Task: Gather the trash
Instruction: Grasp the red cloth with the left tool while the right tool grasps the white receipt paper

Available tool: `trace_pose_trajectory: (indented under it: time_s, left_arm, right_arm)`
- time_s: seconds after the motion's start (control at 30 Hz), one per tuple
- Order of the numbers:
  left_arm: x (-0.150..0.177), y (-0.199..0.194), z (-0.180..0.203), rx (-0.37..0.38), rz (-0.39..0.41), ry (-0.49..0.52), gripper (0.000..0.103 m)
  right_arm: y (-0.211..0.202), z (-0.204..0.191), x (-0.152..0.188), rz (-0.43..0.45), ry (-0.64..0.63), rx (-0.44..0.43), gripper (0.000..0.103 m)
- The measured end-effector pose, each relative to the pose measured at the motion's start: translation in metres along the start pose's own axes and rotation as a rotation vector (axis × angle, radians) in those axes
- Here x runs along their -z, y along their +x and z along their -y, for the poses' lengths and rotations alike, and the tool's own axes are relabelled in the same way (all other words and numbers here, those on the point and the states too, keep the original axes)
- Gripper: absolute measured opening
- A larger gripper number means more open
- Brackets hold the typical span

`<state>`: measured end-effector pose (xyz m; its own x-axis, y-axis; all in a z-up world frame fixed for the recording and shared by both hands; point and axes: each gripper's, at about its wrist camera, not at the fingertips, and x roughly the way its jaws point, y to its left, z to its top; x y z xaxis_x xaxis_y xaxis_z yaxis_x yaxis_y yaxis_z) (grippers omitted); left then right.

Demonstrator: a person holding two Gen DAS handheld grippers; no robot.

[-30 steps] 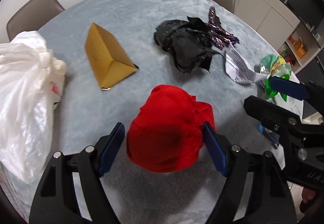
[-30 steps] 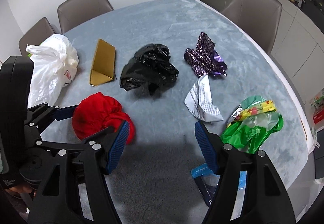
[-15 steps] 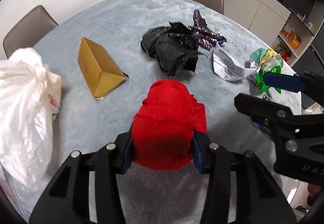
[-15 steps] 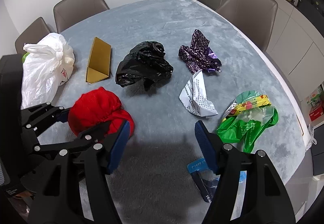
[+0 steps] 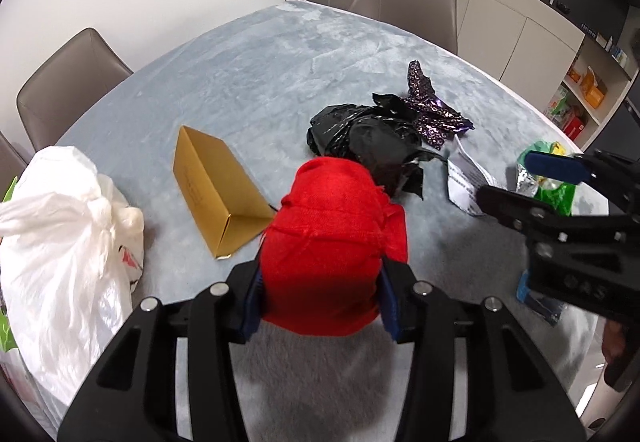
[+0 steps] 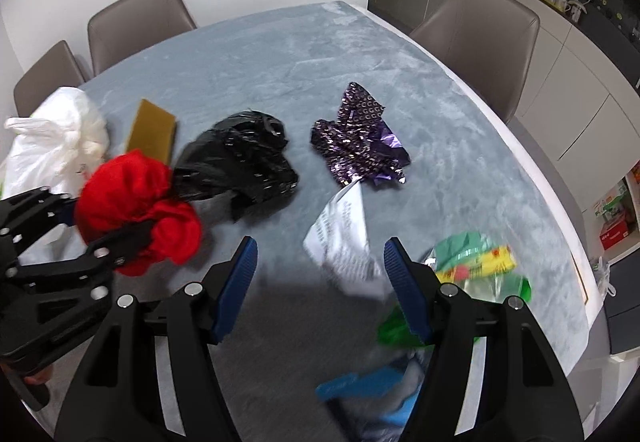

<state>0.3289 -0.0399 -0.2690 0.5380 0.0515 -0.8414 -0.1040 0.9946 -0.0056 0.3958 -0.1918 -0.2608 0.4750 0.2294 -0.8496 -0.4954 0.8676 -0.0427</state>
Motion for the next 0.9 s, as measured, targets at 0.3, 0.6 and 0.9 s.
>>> trace_pose_trajectory:
  time_s: [0.3, 0.6, 0.9]
  left_arm:
    - [-0.004, 0.016, 0.003, 0.013, -0.025, 0.001, 0.047]
    - [-0.004, 0.009, 0.001, 0.02, -0.015, 0.001, 0.047]
    - [0.008, -0.02, 0.008, 0.025, 0.007, 0.031, 0.047]
  right_arm:
    - [0.046, 0.007, 0.002, -0.086, -0.028, 0.005, 0.028]
    - [0.028, 0.004, 0.005, -0.058, -0.03, -0.016, 0.015]
    - [-0.021, -0.006, 0.021, -0.018, -0.004, -0.017, 0.015]
